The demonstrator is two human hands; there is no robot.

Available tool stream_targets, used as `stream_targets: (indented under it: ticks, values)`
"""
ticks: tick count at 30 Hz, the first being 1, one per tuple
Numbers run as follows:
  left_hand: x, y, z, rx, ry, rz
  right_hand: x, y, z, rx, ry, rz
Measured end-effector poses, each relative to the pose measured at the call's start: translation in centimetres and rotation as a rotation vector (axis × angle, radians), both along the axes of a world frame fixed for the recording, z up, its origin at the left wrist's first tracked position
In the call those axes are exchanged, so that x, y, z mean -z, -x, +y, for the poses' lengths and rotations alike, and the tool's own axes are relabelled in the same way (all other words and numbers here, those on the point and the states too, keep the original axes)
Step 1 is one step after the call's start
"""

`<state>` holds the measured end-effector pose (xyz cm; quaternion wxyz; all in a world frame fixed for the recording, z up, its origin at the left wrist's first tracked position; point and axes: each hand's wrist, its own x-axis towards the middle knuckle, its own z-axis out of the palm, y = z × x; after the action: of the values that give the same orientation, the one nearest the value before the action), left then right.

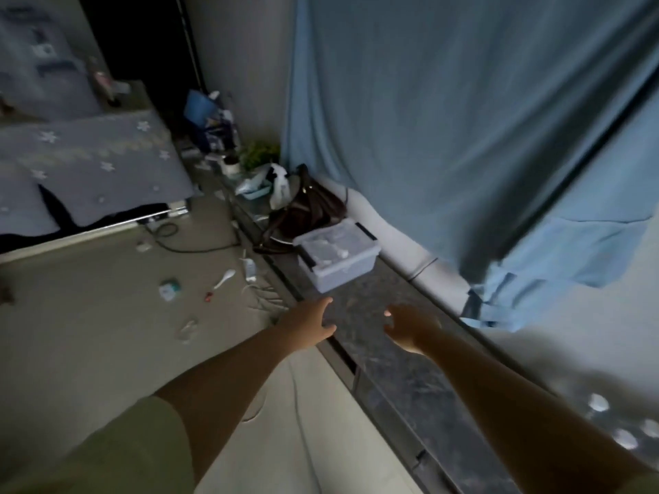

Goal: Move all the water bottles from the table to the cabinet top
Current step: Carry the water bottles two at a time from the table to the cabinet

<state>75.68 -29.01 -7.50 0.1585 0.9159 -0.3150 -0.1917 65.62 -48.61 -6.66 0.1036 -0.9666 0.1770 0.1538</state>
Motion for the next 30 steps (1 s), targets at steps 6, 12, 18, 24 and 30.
stream_targets:
  ticks: [6, 12, 18, 24, 30]
  values:
    - [-2.6, -4.6, 17.1, -0.199, -0.029, -0.126, -1.7, -8.6, 14.0, -0.176, -0.026, -0.061]
    - [-4.2, -6.1, 32.8, -0.428, -0.029, -0.115, -2.6, -15.3, 30.4, -0.463, 0.013, -0.097]
    - [-3.4, -6.6, 43.1, -0.690, -0.029, -0.064, -3.1, -19.5, 42.1, -0.720, 0.047, -0.120]
    - [-2.1, -10.2, 47.8, -0.816, -0.031, -0.049, -2.6, -25.6, 47.0, -0.851, 0.054, -0.090]
    - [-2.4, -16.8, 49.3, -0.914, -0.023, -0.048, -3.1, -34.1, 48.9, -0.911, 0.043, -0.062]
